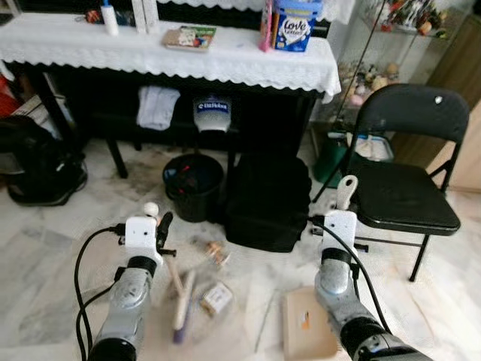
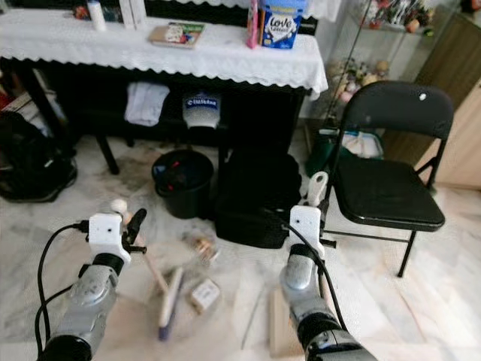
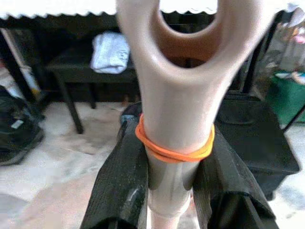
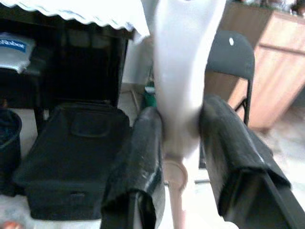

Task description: Sweep floor

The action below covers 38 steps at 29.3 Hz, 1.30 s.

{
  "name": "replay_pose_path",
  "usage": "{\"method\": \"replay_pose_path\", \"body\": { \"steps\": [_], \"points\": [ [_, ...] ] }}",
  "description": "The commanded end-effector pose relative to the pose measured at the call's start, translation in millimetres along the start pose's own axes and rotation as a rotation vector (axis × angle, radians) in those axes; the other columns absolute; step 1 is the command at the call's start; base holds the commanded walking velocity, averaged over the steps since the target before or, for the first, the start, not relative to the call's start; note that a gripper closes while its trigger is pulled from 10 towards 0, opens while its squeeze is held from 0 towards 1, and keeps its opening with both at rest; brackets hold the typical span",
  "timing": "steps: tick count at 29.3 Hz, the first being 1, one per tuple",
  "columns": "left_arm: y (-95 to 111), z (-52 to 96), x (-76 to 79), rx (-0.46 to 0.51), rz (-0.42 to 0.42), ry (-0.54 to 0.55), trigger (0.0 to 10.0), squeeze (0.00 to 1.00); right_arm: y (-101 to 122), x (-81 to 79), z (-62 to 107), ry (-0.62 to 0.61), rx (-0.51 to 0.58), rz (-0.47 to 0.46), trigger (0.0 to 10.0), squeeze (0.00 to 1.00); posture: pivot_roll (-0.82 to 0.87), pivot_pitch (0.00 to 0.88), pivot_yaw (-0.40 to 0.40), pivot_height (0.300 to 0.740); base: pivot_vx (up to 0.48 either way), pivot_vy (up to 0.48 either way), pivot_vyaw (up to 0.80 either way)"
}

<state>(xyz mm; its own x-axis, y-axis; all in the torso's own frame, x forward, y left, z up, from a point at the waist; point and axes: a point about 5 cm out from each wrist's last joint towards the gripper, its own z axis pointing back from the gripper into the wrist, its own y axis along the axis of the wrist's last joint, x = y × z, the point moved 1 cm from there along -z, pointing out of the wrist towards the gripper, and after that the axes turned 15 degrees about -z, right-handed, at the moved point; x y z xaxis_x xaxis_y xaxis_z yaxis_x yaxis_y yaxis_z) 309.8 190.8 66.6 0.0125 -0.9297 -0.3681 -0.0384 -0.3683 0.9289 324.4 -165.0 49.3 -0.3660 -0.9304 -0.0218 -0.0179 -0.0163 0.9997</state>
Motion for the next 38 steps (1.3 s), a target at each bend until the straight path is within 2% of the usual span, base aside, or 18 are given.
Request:
{"method": "replay_pose_path", "body": {
  "steps": [1, 6, 10, 16, 19, 22, 31, 33, 34, 38],
  "points": [
    [5, -1.3, -0.1, 0.030, -0.004, 0.003, 10.0, 0.00, 0, 4.1, -3.1, -0.003, -0.013, -0.003, 10.0, 0.00, 0.02, 0.000, -0.042, 0.740, 0.000, 0.000, 0.00],
    [4, -0.5, 0.7, 0.030, 0.001, -0.003, 10.0, 0.00, -14, 12.0, -0.2, -0.045, -0.113, 0.013, 10.0, 0.00, 0.02, 0.000, -0.042, 0.740, 0.000, 0.000, 0.00],
    [5, -0.4, 0.0, 0.032, 0.003, -0.003, 10.0, 0.00, -19, 18.2, 0.5, -0.084, -0.153, 0.002, 10.0, 0.00, 0.02, 0.000, -0.043, 0.740, 0.000, 0.000, 0.00],
    [5, -0.7, 1.1, 0.030, 0.008, -0.016, 10.0, 0.00, -25, 14.6, 2.9, -0.055, -0.208, -0.014, 10.0, 0.00, 0.03, 0.001, -0.044, 0.740, 0.000, 0.000, 0.00],
    [4, -0.3, 0.2, 0.029, 0.010, -0.016, 10.0, 0.00, -39, 14.1, 10.0, -0.055, -0.325, -0.034, 10.0, 0.00, 0.03, 0.002, -0.045, 0.740, 0.000, 0.000, 0.00],
    [4, -0.3, 0.4, 0.028, 0.011, -0.018, 10.0, 0.00, -45, 14.5, 14.0, -0.050, -0.365, -0.031, 10.0, 0.00, 0.03, 0.002, -0.045, 0.740, 0.000, 0.000, 0.00],
    [5, -0.2, 0.5, 0.033, 0.013, -0.019, 10.0, 0.00, -35, 13.6, 7.7, -0.040, -0.295, -0.029, 10.0, 0.00, 0.03, 0.004, -0.045, 0.740, 0.000, 0.000, 0.00],
    [5, -0.3, 0.3, 0.034, 0.013, -0.017, 10.0, 0.00, -29, 12.6, 4.3, -0.030, -0.259, -0.020, 10.0, 0.00, 0.03, 0.004, -0.045, 0.740, 0.000, 0.000, 0.00],
    [5, -0.2, -0.1, 0.037, 0.013, -0.015, 10.0, 0.00, -18, 10.1, -1.4, -0.011, -0.188, -0.018, 10.0, 0.00, 0.03, 0.006, -0.045, 0.740, 0.000, 0.000, 0.00],
    [6, 0.0, -0.4, 0.040, 0.013, -0.013, 10.0, 0.00, -9, 10.8, -6.1, -0.011, -0.120, -0.014, 10.0, 0.00, 0.03, 0.008, -0.045, 0.740, 0.000, 0.000, 0.00]
  ]
}}
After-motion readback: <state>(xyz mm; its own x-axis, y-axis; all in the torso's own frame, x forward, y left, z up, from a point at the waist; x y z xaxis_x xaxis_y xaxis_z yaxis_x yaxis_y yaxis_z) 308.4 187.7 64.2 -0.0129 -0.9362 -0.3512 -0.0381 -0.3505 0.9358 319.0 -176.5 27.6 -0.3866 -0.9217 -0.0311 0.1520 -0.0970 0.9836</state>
